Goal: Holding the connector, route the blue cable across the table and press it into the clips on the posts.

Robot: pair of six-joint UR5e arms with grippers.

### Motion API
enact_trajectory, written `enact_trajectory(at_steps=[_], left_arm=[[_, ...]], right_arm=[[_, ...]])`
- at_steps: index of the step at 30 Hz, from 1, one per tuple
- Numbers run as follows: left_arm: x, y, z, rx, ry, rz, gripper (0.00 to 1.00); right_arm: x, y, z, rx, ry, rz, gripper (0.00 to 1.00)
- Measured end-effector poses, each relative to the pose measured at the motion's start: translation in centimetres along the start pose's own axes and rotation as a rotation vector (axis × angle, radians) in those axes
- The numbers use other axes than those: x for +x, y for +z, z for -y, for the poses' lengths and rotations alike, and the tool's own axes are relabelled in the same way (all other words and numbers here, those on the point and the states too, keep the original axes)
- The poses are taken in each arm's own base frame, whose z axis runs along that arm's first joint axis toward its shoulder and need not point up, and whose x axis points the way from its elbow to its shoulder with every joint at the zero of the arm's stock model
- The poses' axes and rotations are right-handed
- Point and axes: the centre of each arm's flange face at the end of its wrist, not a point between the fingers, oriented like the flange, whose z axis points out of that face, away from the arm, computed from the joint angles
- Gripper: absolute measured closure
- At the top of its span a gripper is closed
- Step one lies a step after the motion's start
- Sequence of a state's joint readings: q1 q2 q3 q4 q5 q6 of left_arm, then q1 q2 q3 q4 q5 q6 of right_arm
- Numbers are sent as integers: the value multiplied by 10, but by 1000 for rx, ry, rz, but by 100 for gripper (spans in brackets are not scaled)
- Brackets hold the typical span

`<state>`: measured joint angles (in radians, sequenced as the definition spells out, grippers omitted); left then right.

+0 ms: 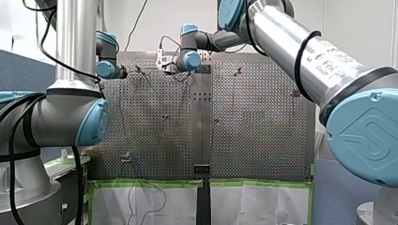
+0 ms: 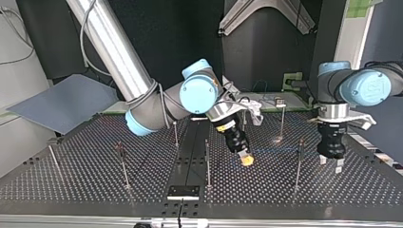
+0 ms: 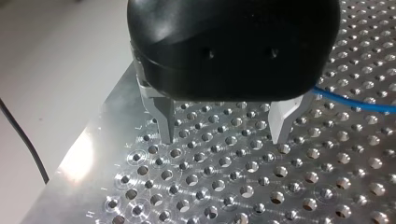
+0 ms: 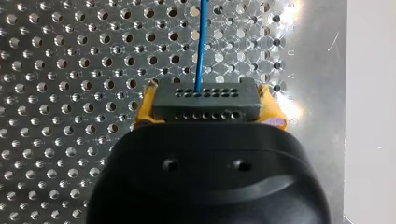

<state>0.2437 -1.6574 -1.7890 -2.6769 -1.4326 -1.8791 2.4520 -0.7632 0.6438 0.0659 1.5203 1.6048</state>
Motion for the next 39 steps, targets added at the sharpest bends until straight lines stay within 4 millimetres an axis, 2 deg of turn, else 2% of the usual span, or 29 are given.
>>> enact_trajectory(at_steps=[9, 27, 30, 39], left_arm=[[2, -30, 8, -49, -30, -52, 0], [13, -116, 46, 5, -85, -181, 0], [9, -125, 51, 19, -71, -174, 0], [-25, -138, 73, 93, -13, -103, 0]], right_arm=[[9, 1, 0, 1, 0, -15, 100], [11, 0, -5, -34, 7, -10, 100], [11, -1, -5, -35, 7, -8, 100], [11, -1, -5, -35, 8, -6, 100]])
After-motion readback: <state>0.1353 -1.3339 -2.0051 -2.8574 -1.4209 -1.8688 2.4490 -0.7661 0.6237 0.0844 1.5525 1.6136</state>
